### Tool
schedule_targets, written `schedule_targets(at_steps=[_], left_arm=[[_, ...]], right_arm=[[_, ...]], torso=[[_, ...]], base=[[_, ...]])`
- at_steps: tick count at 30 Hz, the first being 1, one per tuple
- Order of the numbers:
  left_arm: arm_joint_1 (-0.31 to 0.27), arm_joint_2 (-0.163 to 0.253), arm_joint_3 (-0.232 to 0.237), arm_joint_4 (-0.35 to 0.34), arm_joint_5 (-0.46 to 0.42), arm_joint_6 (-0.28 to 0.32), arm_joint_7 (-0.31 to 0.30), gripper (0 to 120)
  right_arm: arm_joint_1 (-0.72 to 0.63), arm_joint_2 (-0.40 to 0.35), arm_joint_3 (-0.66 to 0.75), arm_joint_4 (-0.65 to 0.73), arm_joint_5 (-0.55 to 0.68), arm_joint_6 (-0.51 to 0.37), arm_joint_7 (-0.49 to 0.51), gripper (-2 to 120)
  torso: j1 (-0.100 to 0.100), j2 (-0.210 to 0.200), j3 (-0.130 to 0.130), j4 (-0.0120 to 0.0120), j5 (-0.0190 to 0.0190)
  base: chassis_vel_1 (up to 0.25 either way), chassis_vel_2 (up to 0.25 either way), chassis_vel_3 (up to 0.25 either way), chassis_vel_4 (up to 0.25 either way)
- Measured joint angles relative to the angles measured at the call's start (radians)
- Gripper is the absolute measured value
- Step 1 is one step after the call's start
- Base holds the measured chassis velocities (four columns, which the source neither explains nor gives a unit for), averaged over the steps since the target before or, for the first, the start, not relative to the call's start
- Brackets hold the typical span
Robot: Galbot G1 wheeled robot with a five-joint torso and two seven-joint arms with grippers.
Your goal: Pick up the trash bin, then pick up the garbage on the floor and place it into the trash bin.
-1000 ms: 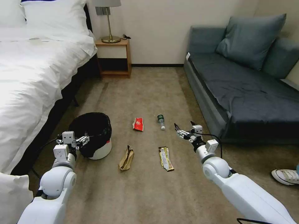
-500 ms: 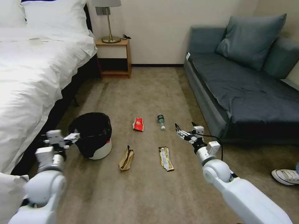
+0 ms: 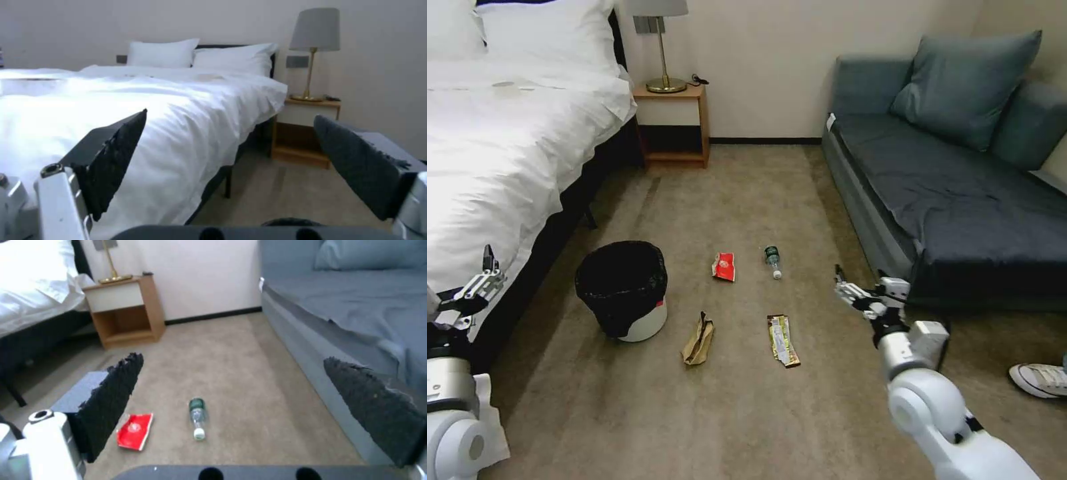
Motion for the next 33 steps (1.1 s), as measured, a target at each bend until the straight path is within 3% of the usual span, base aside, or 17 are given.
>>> schedule_targets(at_steps=[10,20,23,33], left_arm=[[-0.030,0.035,0.001,0.088,-0.015,0.017,-0.030,100],[-0.034,0.017,0.038,0.076,-0.007,0.019,-0.036,100],[-0.034,0.022,0.035,0.069,-0.012,0.019,-0.038,100],[-0.037,0.023,0.031,0.068,-0.021,0.020,-0.042,100]], right_arm=[[0.027,-0.003,-0.034,-0.082,-0.013,0.027,-0.015,100],[0.039,0.026,-0.037,-0.122,-0.023,0.102,-0.051,100],[0.048,0.030,-0.037,-0.153,-0.095,0.168,-0.086,100],[0.055,0.031,-0.033,-0.169,-0.144,0.186,-0.092,100]], torso=[[0.000,0.000,0.000,0.0001,-0.0007],[0.000,0.000,0.000,0.0001,-0.0006],[0.000,0.000,0.000,0.0001,-0.0006],[0.000,0.000,0.000,0.0001,-0.0006]], base=[[0.000,0.000,0.000,0.000],[0.000,0.000,0.000,0.000],[0.000,0.000,0.000,0.000],[0.000,0.000,0.000,0.000]])
